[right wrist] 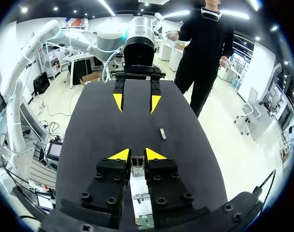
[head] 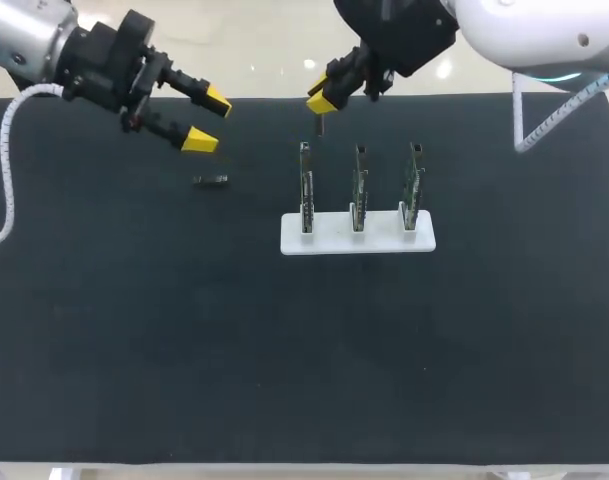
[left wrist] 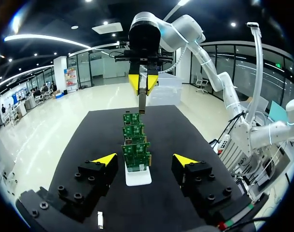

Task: Pick up the optical module with the left hand, and insert it into the network port with the right hand.

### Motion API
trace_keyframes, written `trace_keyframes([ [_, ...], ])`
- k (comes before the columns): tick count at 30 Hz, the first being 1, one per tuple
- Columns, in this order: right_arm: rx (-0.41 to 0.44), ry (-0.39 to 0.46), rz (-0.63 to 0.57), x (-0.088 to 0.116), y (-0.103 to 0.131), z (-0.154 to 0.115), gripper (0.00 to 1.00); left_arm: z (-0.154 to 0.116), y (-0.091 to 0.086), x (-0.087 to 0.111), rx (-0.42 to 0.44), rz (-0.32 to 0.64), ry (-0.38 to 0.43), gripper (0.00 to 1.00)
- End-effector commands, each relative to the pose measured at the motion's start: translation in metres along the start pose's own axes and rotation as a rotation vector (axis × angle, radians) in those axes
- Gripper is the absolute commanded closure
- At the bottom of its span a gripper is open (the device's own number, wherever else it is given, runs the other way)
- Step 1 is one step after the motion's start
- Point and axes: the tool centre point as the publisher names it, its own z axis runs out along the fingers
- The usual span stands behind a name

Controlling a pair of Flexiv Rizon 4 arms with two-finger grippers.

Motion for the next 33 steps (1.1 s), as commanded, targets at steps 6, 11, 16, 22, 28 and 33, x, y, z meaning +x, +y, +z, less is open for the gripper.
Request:
trace_keyframes([
  [6,-0.021,0.002,-0.013,0.004,-0.006,-0.003,1.00,0.000,0.000,0.000,0.001,0.000,0.003,0.00],
  [11,-0.059,-0.002,-0.044,0.019,-0.018,-0.011,1.00,0.000,0.000,0.000,0.001,0.000,0.003,0.00],
  [16,-0.088,-0.001,-0.085,0.034,-0.027,-0.017,1.00,0.000,0.000,0.000,0.001,0.000,0.003,0.00],
  [22,-0.118,0.004,-0.110,0.049,-0.036,-0.015,1.00,0.000,0.000,0.000,0.001,0.000,0.003,0.00],
  [28,-0.122,0.013,-0.126,0.055,-0.039,-0.009,1.00,0.000,0.000,0.000,0.001,0.000,0.003,0.00],
  [33,-0.132,-0.003,-0.120,0.058,-0.043,-0.003,1.00,0.000,0.000,0.000,0.001,0.000,0.003,0.00],
])
